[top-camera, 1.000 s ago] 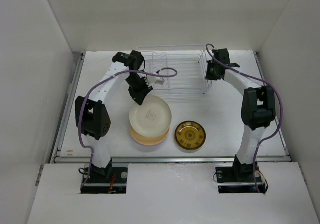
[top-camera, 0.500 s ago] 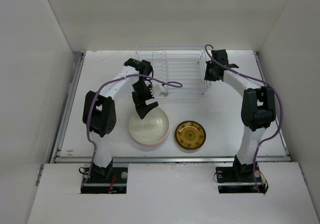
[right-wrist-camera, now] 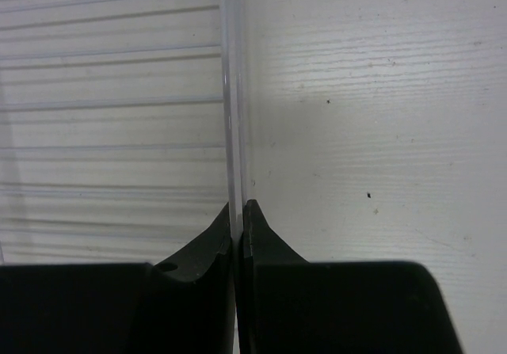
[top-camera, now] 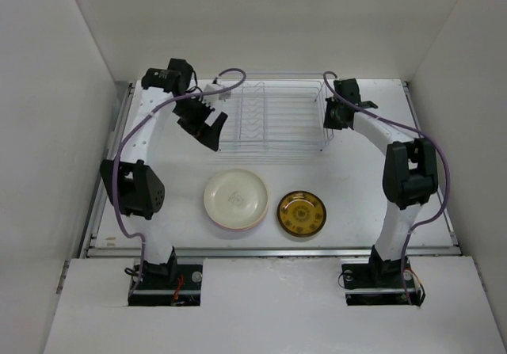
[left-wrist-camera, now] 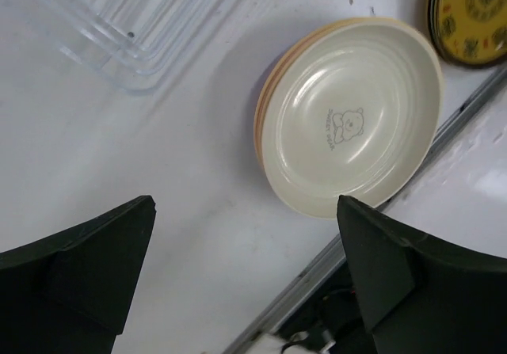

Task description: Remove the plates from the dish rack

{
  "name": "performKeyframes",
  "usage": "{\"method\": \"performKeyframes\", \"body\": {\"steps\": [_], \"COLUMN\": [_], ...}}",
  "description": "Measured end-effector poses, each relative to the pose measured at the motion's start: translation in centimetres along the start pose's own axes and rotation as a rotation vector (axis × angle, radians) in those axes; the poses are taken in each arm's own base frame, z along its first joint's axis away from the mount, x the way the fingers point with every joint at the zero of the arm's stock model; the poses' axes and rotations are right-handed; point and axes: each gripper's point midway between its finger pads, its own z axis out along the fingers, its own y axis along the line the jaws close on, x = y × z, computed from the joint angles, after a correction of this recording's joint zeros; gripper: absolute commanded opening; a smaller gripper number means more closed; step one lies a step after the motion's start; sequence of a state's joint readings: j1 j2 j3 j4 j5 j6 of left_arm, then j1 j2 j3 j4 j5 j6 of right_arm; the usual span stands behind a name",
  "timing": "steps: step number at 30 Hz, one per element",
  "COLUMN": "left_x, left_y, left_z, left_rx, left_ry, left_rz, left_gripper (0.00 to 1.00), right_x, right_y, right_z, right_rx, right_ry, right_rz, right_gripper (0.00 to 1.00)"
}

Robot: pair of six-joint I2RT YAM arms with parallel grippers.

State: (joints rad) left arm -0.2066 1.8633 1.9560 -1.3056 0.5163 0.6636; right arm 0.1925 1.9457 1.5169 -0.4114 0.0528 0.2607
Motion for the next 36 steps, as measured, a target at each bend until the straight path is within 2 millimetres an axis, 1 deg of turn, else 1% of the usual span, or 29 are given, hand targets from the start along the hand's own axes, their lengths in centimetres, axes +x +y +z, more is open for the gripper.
{"method": "performKeyframes", "body": {"steps": [2, 3, 4, 5, 6, 7, 8, 10, 12, 14, 15, 17, 19, 21, 22, 24, 25, 27, 29, 30, 31, 33, 36], "left_x": [0.3, 0.5, 0.8, 1.1, 1.3, 1.5, 1.7, 1.9, 1.9, 2.2, 2.4, 3.1, 4.5, 6.6, 7.7, 9.8, 10.7, 12.0, 12.8, 13.0, 13.0, 13.0, 12.9], "left_y": [0.8, 1.4, 2.1, 2.8, 3.7, 4.6, 5.4, 6.5, 7.3, 8.1, 8.6, 9.6, 10.6, 11.6, 12.0, 12.6, 12.7, 12.9, 12.8, 12.8, 12.8, 12.8, 12.8], "left_z": [-1.3, -1.9, -2.6, -3.3, -4.0, -4.7, -5.4, -6.4, -7.1, -7.9, -8.4, -9.7, -11.5, -14.0, -15.3, -18.1, -19.3, -20.9, -21.7, -21.9, -22.0, -22.0, -22.1], "left_rx": [-0.047, -0.079, -0.118, -0.154, -0.195, -0.235, -0.270, -0.328, -0.374, -0.440, -0.479, -0.582, -0.719, -0.882, -0.961, -1.114, -1.181, -1.280, -1.338, -1.353, -1.360, -1.361, -1.360], "left_ry": [-0.049, -0.073, -0.099, -0.120, -0.147, -0.173, -0.195, -0.232, -0.255, -0.268, -0.277, -0.294, -0.309, -0.317, -0.321, -0.329, -0.332, -0.337, -0.337, -0.338, -0.341, -0.347, -0.354], "left_rz": [-0.110, -0.161, -0.217, -0.268, -0.316, -0.360, -0.399, -0.465, -0.512, -0.558, -0.580, -0.628, -0.694, -0.770, -0.811, -0.885, -0.917, -0.966, -0.995, -1.004, -1.009, -1.015, -1.021], "left_gripper": [0.99, 0.99, 0.99, 0.99, 0.99, 0.99, 0.99, 0.99, 0.99, 0.99, 0.99, 1.00, 1.00, 1.00, 1.00, 1.00, 1.00, 1.00, 1.00, 1.00, 1.00, 1.00, 1.00], "right_x": [0.1, 0.3, 0.4, 0.4, 0.4, 0.2, 0.0, -0.6, -1.5, -2.7, -3.4, -5.3, -8.0, -10.7, -11.9, -13.2, -13.4, -12.7, -11.5, -10.7, -10.0, -9.1, -8.1], "right_y": [0.0, -0.1, 0.0, 0.0, 0.1, 0.0, 0.0, 0.0, -0.1, -0.2, -0.3, -0.7, -1.8, -3.6, -4.9, -7.6, -9.1, -11.8, -13.6, -14.4, -14.9, -15.7, -16.3], "right_z": [0.0, 0.0, -0.1, -0.2, -0.3, -0.4, -0.6, -1.1, -1.9, -3.3, -4.3, -7.2, -11.3, -16.0, -19.0, -25.0, -28.0, -33.3, -37.3, -38.8, -40.2, -42.0, -43.4], "right_rx": [0.002, 0.004, 0.004, 0.002, 0.002, 0.002, 0.003, 0.009, 0.017, 0.028, 0.039, 0.065, 0.140, 0.245, 0.316, 0.449, 0.519, 0.647, 0.731, 0.761, 0.783, 0.806, 0.825], "right_ry": [-0.002, -0.001, -0.002, -0.003, -0.005, -0.009, -0.015, -0.031, -0.054, -0.086, -0.108, -0.167, -0.258, -0.376, -0.446, -0.575, -0.638, -0.733, -0.804, -0.826, -0.845, -0.874, -0.892], "right_rz": [0.000, 0.001, 0.000, 0.000, -0.002, -0.009, -0.010, -0.016, -0.018, -0.019, -0.018, -0.007, 0.027, 0.097, 0.139, 0.225, 0.269, 0.347, 0.408, 0.429, 0.445, 0.470, 0.487], "right_gripper": [0.00, 0.03, 0.16, 0.52, 0.62, 0.68, 0.82, 0.93, 1.00, 1.00, 1.00, 1.00, 1.00, 1.00, 1.00, 1.00, 1.00, 1.00, 1.00, 1.00, 1.00, 1.00, 1.00]}}
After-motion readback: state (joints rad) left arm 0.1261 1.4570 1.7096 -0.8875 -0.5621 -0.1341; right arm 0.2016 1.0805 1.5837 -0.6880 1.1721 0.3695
